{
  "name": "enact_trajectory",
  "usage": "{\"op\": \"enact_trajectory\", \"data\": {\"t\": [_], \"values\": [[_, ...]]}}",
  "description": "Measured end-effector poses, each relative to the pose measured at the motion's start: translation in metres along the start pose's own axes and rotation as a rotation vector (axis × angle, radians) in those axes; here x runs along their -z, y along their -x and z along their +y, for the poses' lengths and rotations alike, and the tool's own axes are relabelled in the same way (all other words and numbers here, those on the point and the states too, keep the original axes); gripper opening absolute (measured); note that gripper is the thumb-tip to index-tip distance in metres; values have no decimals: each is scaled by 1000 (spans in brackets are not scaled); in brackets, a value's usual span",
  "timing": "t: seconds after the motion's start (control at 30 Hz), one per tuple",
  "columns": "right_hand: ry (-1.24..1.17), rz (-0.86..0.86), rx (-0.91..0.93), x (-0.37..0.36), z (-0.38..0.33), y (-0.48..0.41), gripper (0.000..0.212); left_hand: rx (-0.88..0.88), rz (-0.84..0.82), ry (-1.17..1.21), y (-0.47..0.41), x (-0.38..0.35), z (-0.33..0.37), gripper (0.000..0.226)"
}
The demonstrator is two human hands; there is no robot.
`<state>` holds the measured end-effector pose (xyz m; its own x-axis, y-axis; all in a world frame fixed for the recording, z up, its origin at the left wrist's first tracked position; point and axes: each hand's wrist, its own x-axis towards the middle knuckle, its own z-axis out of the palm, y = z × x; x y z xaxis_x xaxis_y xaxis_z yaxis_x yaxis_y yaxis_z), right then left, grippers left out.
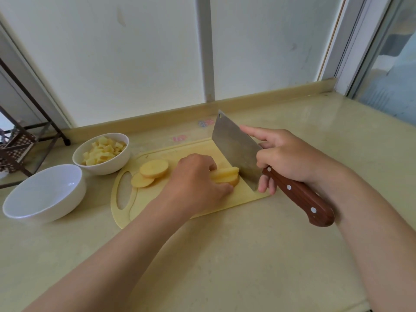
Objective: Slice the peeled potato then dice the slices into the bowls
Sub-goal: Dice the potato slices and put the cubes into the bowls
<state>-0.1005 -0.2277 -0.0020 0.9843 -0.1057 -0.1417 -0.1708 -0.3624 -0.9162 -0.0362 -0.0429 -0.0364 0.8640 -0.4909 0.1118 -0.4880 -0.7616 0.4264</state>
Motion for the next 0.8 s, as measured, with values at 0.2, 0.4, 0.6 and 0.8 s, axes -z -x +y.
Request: {"op": "enact_trajectory", "data": {"t": [0.2,0.4,0.6,0.8], "values": [[215,1,16,3,0,7,91,-486,27,77,2,-2,-20,42],[278,48,-98,10,2,11,89,-561,74,135,1,-10,-30,36],[280,182,-28,11,-14,28,85,-544,106,211,0,-11,-33,31],[375,163,-18,-12,-32,41,88,-543,127,233,-3,-15,-36,26]]}}
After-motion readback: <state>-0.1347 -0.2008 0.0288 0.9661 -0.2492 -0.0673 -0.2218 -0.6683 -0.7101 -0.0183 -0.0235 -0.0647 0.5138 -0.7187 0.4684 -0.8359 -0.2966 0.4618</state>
